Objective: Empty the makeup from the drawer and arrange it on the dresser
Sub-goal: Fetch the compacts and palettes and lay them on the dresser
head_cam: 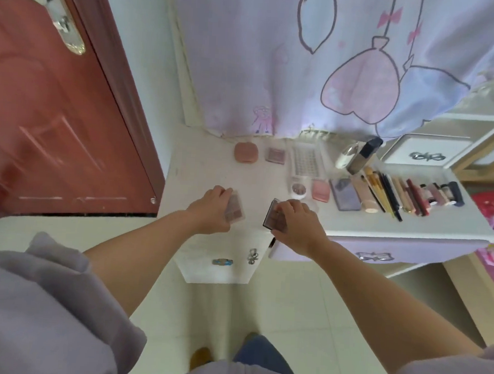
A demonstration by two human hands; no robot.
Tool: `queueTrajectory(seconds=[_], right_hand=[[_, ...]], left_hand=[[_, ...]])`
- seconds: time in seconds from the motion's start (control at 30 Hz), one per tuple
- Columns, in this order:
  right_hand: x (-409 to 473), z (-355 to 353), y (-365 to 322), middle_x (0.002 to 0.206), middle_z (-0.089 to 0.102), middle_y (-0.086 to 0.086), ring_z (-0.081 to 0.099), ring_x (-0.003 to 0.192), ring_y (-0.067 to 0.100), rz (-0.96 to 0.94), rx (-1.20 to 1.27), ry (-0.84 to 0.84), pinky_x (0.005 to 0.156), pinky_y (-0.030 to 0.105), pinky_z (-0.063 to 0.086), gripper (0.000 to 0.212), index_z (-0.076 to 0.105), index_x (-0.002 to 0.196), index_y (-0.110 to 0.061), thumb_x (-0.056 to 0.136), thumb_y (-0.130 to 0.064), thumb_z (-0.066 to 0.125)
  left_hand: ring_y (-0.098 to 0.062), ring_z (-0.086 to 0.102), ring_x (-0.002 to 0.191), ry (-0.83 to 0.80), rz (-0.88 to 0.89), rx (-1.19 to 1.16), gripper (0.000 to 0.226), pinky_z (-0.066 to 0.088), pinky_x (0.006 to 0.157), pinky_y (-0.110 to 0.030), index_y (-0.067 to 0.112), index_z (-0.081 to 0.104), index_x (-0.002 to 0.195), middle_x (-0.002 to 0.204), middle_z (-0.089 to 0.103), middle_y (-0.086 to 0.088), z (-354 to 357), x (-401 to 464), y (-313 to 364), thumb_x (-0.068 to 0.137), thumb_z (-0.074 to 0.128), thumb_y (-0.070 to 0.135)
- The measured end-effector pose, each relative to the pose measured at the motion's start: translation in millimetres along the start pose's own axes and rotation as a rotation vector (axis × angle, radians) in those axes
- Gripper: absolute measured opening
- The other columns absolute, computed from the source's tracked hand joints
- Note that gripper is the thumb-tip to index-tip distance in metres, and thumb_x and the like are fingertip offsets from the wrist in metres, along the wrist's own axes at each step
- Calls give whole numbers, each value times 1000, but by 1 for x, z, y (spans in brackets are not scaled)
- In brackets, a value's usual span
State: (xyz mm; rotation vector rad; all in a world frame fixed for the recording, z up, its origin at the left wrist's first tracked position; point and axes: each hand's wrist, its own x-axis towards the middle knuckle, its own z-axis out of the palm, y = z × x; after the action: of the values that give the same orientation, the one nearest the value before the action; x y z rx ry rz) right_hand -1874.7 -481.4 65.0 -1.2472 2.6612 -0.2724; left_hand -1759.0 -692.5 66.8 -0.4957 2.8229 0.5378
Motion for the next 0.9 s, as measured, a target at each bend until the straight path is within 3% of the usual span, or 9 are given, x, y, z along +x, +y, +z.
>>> queueTrajectory(seconds=[0.4, 0.57, 0.73, 0.9], right_hand=[[176, 12, 61, 133, 42, 7, 40, 120, 29, -125, -68, -195, 99, 39, 31, 53, 42, 126, -18, 81, -40, 61], [194, 24, 71, 128, 43, 6, 38, 120, 27, -224, -139, -229, 100, 38, 30, 52, 43, 124, -18, 81, -43, 60], [195, 25, 75, 129, 41, 4, 38, 120, 25, -260, -197, -213, 103, 37, 26, 54, 40, 124, -19, 82, -49, 57], [188, 15, 67, 139, 37, 4, 35, 129, 25, -175, -191, -227, 110, 42, 22, 55, 39, 130, -21, 87, -54, 49]], left_hand=[[-24, 27, 130, -101, -40, 32, 89, 45, 93, -41, 13, 11, 147, 145, 20, -6, -3, 160, -12, 76, 64, 25], [-24, 32, 125, -128, 49, 163, 85, 43, 86, -34, 13, 15, 144, 140, 27, -6, 4, 178, -15, 76, 63, 26], [-25, 29, 127, -148, 94, 201, 87, 37, 96, -33, 12, 13, 145, 139, 25, -7, 5, 184, -19, 77, 63, 30], [-27, 27, 129, -178, 131, 171, 91, 36, 99, -37, 13, 9, 147, 143, 22, -8, -3, 181, -21, 79, 64, 37]])
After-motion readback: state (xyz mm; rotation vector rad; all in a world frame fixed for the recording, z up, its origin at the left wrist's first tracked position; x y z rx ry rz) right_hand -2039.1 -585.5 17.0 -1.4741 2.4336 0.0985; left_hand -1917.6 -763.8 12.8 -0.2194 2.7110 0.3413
